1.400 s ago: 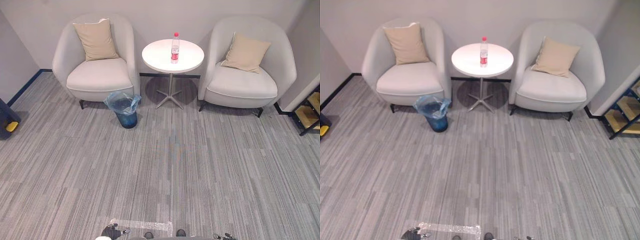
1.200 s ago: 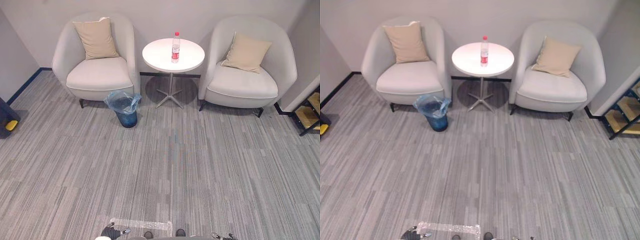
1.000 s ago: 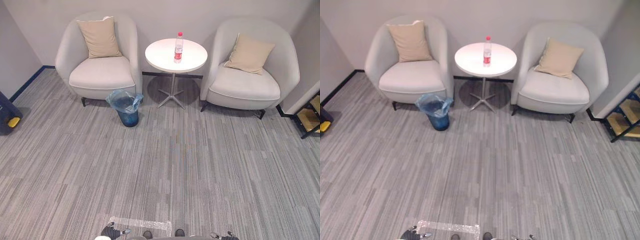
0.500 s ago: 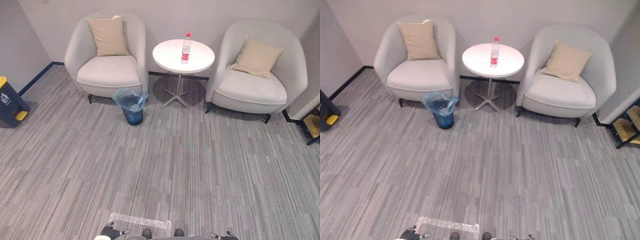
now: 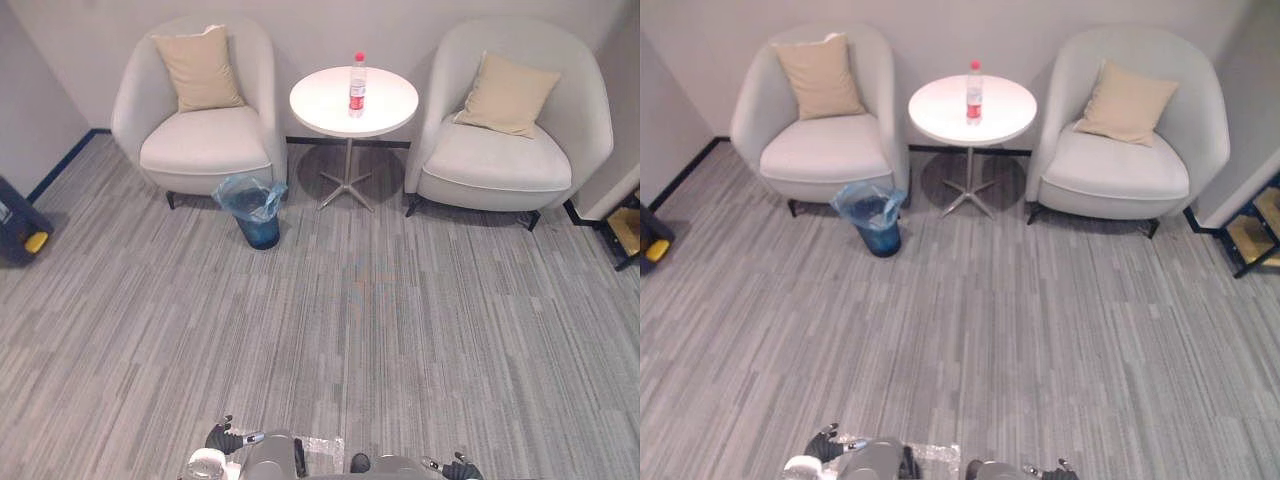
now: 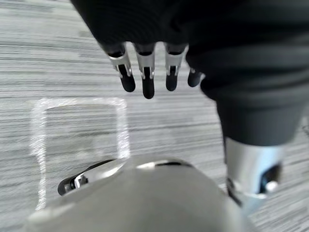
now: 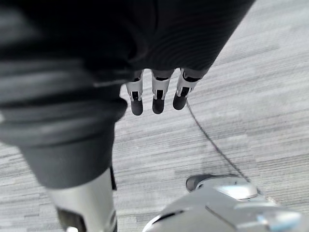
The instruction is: Gather rubbish on tea table into small bin, then transfer packed bag to large trash can.
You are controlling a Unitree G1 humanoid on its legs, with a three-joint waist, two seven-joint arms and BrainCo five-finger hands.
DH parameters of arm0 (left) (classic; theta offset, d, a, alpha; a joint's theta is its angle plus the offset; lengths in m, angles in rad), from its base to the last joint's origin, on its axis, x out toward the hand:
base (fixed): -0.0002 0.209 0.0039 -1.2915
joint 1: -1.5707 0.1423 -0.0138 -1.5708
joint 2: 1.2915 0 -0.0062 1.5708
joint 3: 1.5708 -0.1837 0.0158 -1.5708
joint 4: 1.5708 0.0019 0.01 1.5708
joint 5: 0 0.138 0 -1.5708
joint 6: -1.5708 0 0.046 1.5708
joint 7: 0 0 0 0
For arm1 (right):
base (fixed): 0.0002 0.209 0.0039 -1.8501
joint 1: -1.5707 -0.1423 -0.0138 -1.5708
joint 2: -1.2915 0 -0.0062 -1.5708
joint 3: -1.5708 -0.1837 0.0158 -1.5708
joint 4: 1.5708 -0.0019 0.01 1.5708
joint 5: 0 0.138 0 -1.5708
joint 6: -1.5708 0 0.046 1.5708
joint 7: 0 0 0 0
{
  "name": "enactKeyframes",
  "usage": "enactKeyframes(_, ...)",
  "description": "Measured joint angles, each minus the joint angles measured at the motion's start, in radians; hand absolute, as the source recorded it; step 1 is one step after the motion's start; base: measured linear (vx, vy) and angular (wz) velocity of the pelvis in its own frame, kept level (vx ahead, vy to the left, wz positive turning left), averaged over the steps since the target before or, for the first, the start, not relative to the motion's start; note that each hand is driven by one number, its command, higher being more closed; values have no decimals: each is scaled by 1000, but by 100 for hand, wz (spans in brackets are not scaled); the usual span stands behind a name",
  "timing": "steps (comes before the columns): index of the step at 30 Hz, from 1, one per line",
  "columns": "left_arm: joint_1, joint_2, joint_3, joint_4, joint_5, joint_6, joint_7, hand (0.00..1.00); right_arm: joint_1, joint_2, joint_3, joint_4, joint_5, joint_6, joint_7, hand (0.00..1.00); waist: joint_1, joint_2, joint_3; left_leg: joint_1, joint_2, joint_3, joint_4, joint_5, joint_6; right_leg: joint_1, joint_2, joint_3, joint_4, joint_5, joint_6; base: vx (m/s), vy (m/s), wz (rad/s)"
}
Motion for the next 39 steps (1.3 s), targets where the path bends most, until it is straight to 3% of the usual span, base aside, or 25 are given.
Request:
enactKeyframes(2, -1, -2, 0, 0, -13, -4, 4, 0, -4, -2, 0, 1, 0, 1, -6, 0, 2, 0, 0, -12, -27, -6, -183, 46, -13, 20, -28, 24, -24, -14, 24, 319, 153, -29)
enactKeyframes(4, -2, -14, -2, 3, -14, -4, 11, 0, -21, -16, 9, 2, 0, -1, -11, 0, 11, 18, -5, 1, -49, -50, -443, 182, -19, 40, -40, 64, -48, -44, 68, 500, 301, -60)
enactKeyframes(5, 0, -12, 1, 5, -15, -4, 11, 0, -30, -14, 10, 5, 0, 0, -14, 0, 22, 22, -3, 12, -54, -54, -437, 267, -3, 51, -45, 85, -46, -58, 83, 570, 354, -63)
enactKeyframes(6, -8, 6, 2, 4, -14, -4, 11, 0, -30, 4, 9, 3, -3, -1, -14, 0, 30, -19, -15, -6, -83, -30, -387, 207, 24, 53, -78, 107, -29, -65, 87, 512, 282, -36)
enactKeyframes(7, -13, 11, 2, 4, -13, -4, 12, 0, -31, 13, 7, 1, -4, -2, -14, 0, 31, -32, -22, -18, -95, -28, -361, 181, 32, 40, -90, 112, -3, -66, 89, 633, 271, -27)
enactKeyframes(8, -22, 14, 3, 5, -13, -3, 13, 0, -39, 27, 0, -1, -11, -2, -12, 0, 40, -44, -24, -2, -105, 1, -319, 135, 53, -7, -109, 135, 141, -61, 100, 538, 211, -19)
enactKeyframes(10, -21, 13, 1, 6, -13, -1, 12, 0, -39, 31, -15, -3, -12, -1, -5, 0, 40, -46, -26, 50, -115, 17, -314, 101, 78, -69, -121, 156, 326, -28, 149, 468, 178, -18)
enactKeyframes(11, -21, 12, 1, 3, -12, 0, 13, 0, -38, 35, -14, -21, -15, -1, 0, 0, 40, -48, -27, 103, -124, 24, -327, 76, 89, -136, -127, 170, 520, 20, 198, 510, 148, -9)
enactKeyframes(12, -24, 10, 0, 2, -12, 0, 13, 0, -38, 38, -14, -38, -23, -1, 2, 0, 38, -48, -26, 131, -128, 25, -332, 64, 96, -177, -130, 172, 631, 33, 213, 483, 121, -9)
enactKeyframes(13, -30, 4, -3, 2, -12, 0, 13, 0, -41, 42, -15, -64, -38, -3, 6, 0, 35, -45, -25, 179, -131, 25, -350, 48, 99, -241, -137, 146, 784, 39, 211, 445, 73, -6)
enactKeyframes(14, -37, -8, -5, 1, -12, 0, 13, 0, -49, 45, -18, -85, -48, -5, 8, 0, 30, -39, -22, 237, -131, 24, -383, 43, 101, -295, -166, 78, 874, 28, 178, 409, 34, -8)
enactKeyframes(16, -46, -42, -4, 0, -13, -1, 12, 0, -53, 55, -22, -117, -51, -5, 11, 0, 27, -27, -18, 320, -125, 22, -436, 43, 101, -355, -213, -31, 895, -2, 122, 441, -11, -10)
enactKeyframes(19, -48, -96, -5, 5, -14, -1, 5, 0, -81, 63, -19, -123, -61, -15, 20, 0, 0, -4, -5, 429, -76, 10, -488, 42, 102, -399, -178, -120, 689, -51, 104, 392, -136, 5)
enactKeyframes(21, -50, -108, -10, 7, -13, -3, -3, 0, -95, 72, -12, -120, -69, -16, 21, 0, -19, -3, -4, 453, -41, -25, -488, 33, 88, -422, -115, -95, 458, -13, 110, 320, -232, 35)
enactKeyframes(22, -50, -113, -11, 8, -13, -3, -8, 0, -97, 73, -9, -116, -70, -17, 22, 0, -24, -9, -7, 463, -31, -42, -487, 17, 62, -418, -90, -66, 313, 53, 115, 318, -256, 53)
enactKeyframes(23, -50, -109, -20, 8, -12, -4, -11, 0, -89, 77, -1, -111, -68, -17, 22, 0, -25, -42, -12, 476, -45, -77, -487, -16, 22, -404, -90, -27, 173, 197, 105, 452, -366, 55)
enactKeyframes(24, -62, -134, -19, 28, -12, -5, -9, 0, -109, 55, 2, -107, -64, -19, 26, 0, -21, 11, -3, 490, 4, -119, -478, -59, -2, -400, -54, -50, 232, 158, 69, 375, -300, 43)
enactKeyframes(26, -60, -140, -13, 36, -12, -8, -9, 0, -113, 45, 1, -99, -67, -21, 25, 0, -25, 43, -8, 471, 38, -153, -418, -60, -5, -386, -36, -90, 254, 85, 53, 407, -347, 51)
enactKeyframes(27, -67, -156, 20, 37, -12, -7, -7, 0, -112, 45, 0, -98, -63, -21, 22, 0, -30, 55, -3, 387, 66, -183, -213, -50, -30, -337, -23, -126, 249, 55, 28, 402, -354, 68)
enactKeyframes(29, -66, -163, 43, 16, -13, -7, -8, 0, -109, 38, 12, -94, -60, -20, 20, 0, -25, 62, 2, 300, 90, -199, -16, -16, -82, -287, -14, -153, 229, 37, 17, 248, -192, 48)
enactKeyframes(30, -59, -166, 49, -16, -13, -9, -8, 0, -105, 36, 22, -92, -47, -19, 14, 0, -14, 59, 8, 215, 122, -182, 185, -4, -97, -226, 0, -171, 202, 16, 2, 307, -177, 24)
enactKeyframes(32, -58, -172, 53, -37, -13, -9, -8, 0, -94, 39, 28, -92, -40, -19, 11, 0, -5, 52, 13, 156, 147, -108, 286, -8, -91, -151, 2, -186, 170, 4, -4, 341, -134, 13)
enactKeyframes(35, -62, -183, 60, -58, -13, -11, -9, 0, -85, 44, 30, -91, -29, -17, 4, 0, 0, 43, 17, 60, 151, 4, 208, -32, -46, -42, -3, -205, 71, 3, 7, 306, -34, 16)
enactKeyframes(37, -74, -181, 47, -57, -13, -11, -8, 0, -92, 45, 29, -71, -7, -16, 1, 0, 4, 33, 21, 36, 90, 26, -3, -25, -36, 3, -24, -211, 24, 8, 17, 369, 85, 11)
enactKeyframes(39, -79, -178, 17, -55, -12, -11, -9, 0, -92, 44, 28, -65, -7, -17, -1, 0, 10, 31, 23, 47, 6, 21, -332, 98, -23, 49, -43, -211, -25, 8, 54, 416, 163, -1)
